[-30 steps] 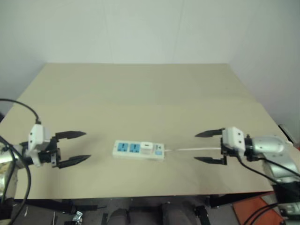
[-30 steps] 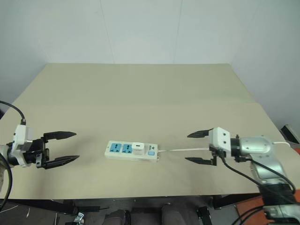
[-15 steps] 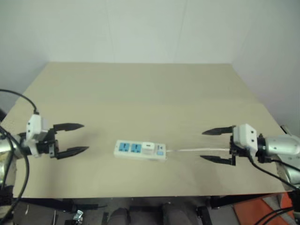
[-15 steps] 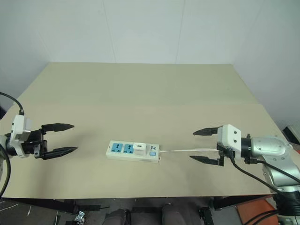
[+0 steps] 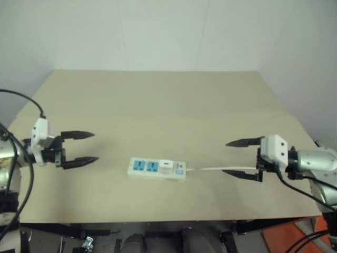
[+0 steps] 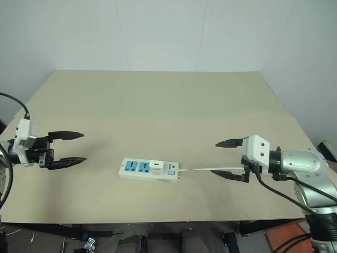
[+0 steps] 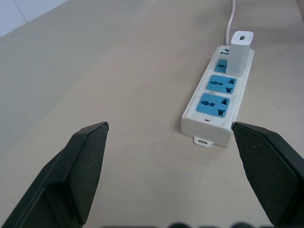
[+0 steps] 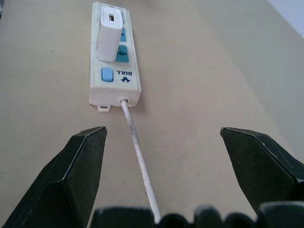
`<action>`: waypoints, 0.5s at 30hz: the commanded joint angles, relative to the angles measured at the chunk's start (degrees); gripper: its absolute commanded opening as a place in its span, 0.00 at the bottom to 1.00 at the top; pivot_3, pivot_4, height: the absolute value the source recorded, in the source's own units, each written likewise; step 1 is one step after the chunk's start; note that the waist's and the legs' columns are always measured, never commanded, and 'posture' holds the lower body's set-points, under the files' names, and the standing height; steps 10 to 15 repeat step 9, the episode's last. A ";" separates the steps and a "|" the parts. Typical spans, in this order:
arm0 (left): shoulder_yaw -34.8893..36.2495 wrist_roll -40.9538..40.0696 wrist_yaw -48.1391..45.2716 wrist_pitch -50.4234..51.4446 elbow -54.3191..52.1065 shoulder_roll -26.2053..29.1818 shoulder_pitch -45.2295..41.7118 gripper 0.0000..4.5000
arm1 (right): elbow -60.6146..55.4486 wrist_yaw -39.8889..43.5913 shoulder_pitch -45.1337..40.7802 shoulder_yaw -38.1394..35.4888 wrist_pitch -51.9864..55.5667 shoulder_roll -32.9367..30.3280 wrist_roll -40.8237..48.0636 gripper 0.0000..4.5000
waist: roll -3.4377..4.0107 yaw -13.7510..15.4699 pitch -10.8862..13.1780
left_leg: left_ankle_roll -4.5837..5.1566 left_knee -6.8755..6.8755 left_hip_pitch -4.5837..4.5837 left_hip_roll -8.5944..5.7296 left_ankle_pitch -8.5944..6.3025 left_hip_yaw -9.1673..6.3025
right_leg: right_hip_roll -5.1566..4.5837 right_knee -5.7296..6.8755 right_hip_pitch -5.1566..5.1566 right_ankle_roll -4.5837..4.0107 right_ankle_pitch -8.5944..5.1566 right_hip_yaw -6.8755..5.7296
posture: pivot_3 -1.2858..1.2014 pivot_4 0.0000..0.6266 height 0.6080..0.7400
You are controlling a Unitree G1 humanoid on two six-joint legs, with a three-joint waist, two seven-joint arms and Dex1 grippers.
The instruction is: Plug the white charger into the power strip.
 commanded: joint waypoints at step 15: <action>1.35 0.78 0.31 -3.06 2.19 1.25 -1.24 1.00 | 1.69 0.62 -7.46 3.41 0.46 1.96 -0.05 0.99 | 0.00 0.11 0.00 | 0.00 0.01 -0.01 0.00 0.00 0.00 | 0.00 0.02 0.00 0.00 0.00 -0.01 | 0.52 0.24 1.00</action>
